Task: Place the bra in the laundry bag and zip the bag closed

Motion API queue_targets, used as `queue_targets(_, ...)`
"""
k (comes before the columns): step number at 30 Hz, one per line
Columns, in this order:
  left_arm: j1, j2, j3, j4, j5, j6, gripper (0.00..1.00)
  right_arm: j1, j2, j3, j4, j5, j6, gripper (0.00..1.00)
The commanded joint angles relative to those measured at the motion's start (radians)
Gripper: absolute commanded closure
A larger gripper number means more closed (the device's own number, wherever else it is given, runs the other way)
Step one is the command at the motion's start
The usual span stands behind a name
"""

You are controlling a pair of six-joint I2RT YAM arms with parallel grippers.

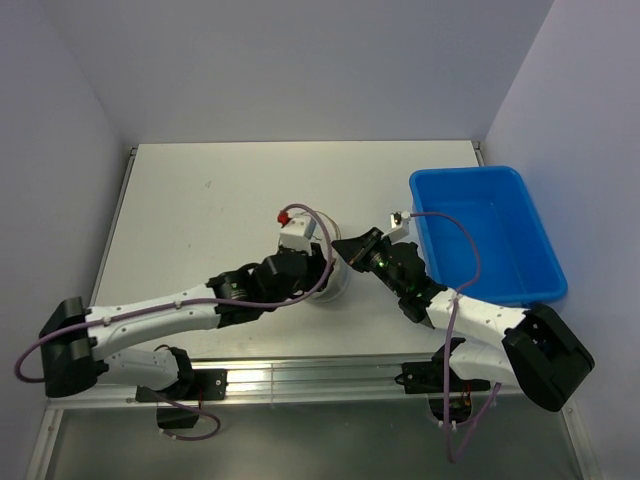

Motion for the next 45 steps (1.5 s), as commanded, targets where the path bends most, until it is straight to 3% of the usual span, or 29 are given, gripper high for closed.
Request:
queue_targets(1, -0.006, 0.068, 0.063, 0.105, 0.061, 0.101, 0.6, 0.004, -0.039, 0.042, 0.019, 0.012, -0.017, 1.0)
queue_targets(17, 0.001, 0.22, 0.135, 0.088, -0.03, 0.17, 0.59, 0.003, -0.062, 0.035, 0.016, -0.01, -0.011, 1.0)
queue_targets(31, 0.001, 0.194, 0.086, 0.128, -0.097, 0.19, 0.57, 0.003, -0.039, 0.051, 0.019, -0.025, 0.0, 1.0)
queue_targets(45, 0.017, 0.212, 0.069, 0.137, -0.088, 0.185, 0.63, 0.001, -0.051, 0.046, 0.01, -0.022, 0.001, 1.0)
